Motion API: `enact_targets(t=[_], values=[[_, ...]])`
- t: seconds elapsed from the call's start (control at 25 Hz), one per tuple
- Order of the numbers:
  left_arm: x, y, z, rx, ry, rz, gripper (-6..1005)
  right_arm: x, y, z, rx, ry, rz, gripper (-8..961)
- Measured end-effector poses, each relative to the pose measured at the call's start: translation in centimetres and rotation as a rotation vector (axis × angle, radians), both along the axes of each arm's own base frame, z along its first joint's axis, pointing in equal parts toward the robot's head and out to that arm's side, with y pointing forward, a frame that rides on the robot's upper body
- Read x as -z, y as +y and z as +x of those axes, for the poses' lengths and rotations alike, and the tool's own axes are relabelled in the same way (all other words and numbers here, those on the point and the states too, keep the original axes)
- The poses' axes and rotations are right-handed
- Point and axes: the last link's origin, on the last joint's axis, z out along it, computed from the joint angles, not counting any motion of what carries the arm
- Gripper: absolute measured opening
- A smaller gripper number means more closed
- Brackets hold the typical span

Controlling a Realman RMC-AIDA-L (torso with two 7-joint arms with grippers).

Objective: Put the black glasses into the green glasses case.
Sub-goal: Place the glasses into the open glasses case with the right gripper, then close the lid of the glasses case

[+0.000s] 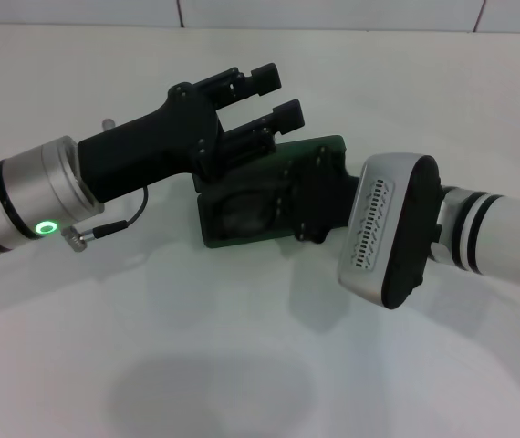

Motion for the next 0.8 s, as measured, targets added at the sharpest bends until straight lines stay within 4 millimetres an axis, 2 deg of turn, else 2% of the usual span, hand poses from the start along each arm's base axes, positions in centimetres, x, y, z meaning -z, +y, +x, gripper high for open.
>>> enact_targets(t=[0.2,0.28,0.36,0.48,0.56,0.64,0.76,0.8], values=[[0.1,0.1,-0.1,-0.01,0.007,0.002,623,0.4,-0.9,-0.5,0.021,0.058,-0.093,158],[0.0,0.1,-0.2,-0.015,0.006,0.002,623,-0.1,-0.9,-0.8,0.033,0.098,-0.111,159],[-0.1,0.1,-0.5,-0.026,0.011,0.006,623,-1.4,-0.4,-0.3,0.065,0.151,-0.122,159],[-0.3,0.5,-1.0,-0.056,0.031,0.016,623,-4.8,0.2,1.8,0.148,0.267,-0.187,159],[-0.3,1.8,-2.2,-0.161,0.081,0.028,623,-7.1,0.3,3.4,0.204,0.337,-0.256,160],[-0.3,2.8,-2.7,-0.224,0.107,0.032,623,-10.0,0.5,5.5,0.28,0.429,-0.324,160],[0.1,4.6,-2.8,-0.303,0.166,0.026,623,-15.6,0.8,9.6,0.392,0.68,-0.356,161],[0.3,5.2,-2.7,-0.313,0.189,0.019,623,-15.6,0.8,9.6,0.392,0.68,-0.356,161]])
